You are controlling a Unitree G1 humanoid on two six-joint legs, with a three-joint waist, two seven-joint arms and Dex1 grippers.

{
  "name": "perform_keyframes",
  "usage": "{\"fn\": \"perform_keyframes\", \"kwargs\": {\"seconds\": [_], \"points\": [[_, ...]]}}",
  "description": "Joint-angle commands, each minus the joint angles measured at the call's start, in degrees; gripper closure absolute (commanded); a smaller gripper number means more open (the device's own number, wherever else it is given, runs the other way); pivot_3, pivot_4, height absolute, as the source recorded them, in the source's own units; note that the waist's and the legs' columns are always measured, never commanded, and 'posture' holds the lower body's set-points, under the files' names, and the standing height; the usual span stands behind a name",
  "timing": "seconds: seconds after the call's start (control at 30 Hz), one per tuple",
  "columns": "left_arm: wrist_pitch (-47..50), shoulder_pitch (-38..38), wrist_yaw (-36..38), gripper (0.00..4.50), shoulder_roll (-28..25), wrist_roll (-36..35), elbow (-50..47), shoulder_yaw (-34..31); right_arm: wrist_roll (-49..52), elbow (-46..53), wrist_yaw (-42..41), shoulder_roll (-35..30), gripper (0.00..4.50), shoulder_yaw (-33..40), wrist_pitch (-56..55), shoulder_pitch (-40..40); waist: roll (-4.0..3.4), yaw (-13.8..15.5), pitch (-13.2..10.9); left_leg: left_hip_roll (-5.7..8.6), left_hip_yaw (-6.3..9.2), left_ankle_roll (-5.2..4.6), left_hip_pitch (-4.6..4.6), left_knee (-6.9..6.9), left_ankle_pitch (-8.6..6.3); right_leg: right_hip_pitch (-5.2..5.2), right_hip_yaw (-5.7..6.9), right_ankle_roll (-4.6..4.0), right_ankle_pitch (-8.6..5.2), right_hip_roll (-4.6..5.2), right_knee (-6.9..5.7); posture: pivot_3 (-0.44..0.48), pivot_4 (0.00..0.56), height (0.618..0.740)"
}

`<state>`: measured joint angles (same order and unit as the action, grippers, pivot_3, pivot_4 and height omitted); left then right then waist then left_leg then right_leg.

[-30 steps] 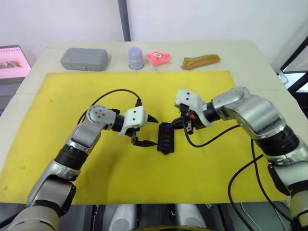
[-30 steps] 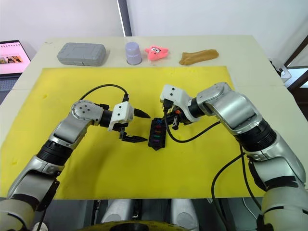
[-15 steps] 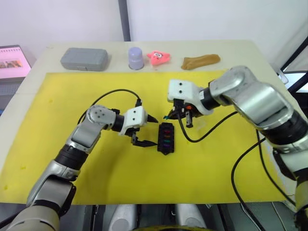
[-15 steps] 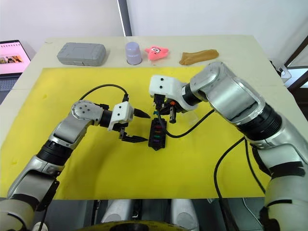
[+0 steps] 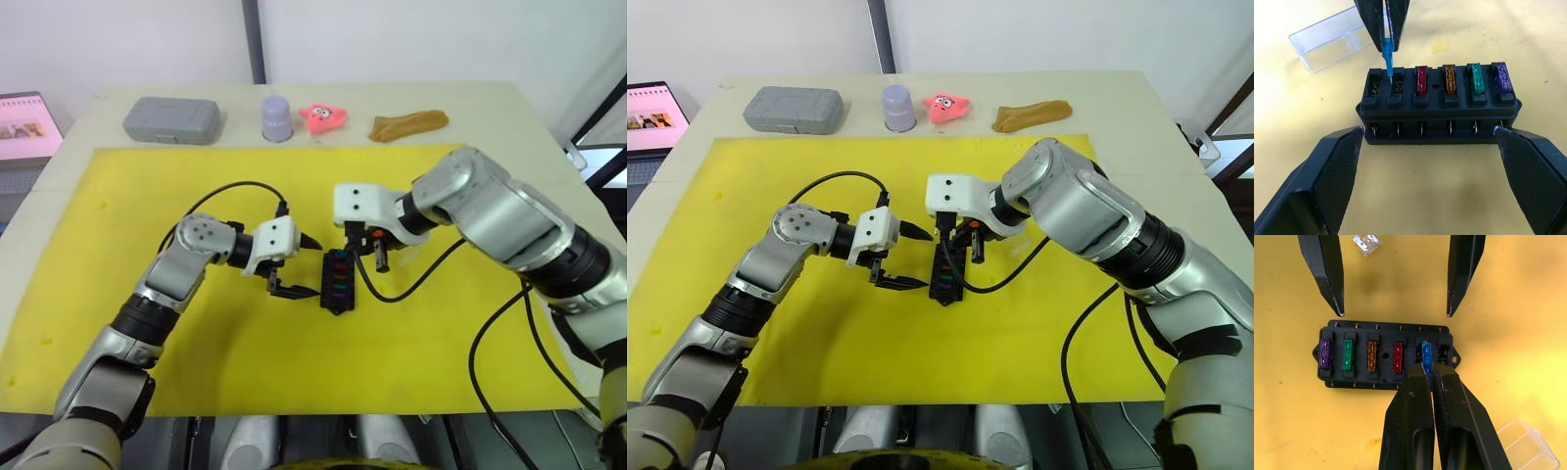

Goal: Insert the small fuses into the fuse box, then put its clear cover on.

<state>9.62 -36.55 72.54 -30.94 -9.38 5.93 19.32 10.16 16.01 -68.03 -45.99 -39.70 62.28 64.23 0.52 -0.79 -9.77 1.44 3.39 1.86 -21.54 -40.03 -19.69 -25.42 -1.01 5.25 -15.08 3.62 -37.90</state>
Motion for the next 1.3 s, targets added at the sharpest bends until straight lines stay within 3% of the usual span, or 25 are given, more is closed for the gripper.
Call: {"fn": "perform_keyframes", "kwargs": {"seconds": [0.03,0.73,1.3], "points": [[-0.6,-0.4,0.1,0.00,-0.2,-0.3,-1.4,-1.1,-0.9,0.7,0.2,0.5,4.49,0.1,0.7,1.2,0.00,0.0,0.0,0.00,0.00,0.00,0.00,0.00,0.00,0.00,0.00,0.00,0.00,0.00,0.00,0.000,0.150,0.740],[-0.5,-0.4,-0.2,0.00,0.2,-0.3,-1.7,-0.9,-3.5,-1.5,0.5,1.7,4.49,-2.2,-0.5,0.2,0.00,0.0,0.0,0.00,0.00,0.00,0.00,0.00,0.00,0.00,0.00,0.00,0.00,0.00,0.00,0.000,0.150,0.740],[-0.3,0.4,-0.4,0.00,0.6,-0.5,-2.7,-0.7,-3.5,-3.2,0.7,4.0,4.49,-4.1,5.5,3.1,0.00,-0.1,0.0,0.00,0.01,0.00,0.02,0.00,0.00,0.00,0.00,0.00,0.00,0.00,-0.03,0.000,0.150,0.740]]}}
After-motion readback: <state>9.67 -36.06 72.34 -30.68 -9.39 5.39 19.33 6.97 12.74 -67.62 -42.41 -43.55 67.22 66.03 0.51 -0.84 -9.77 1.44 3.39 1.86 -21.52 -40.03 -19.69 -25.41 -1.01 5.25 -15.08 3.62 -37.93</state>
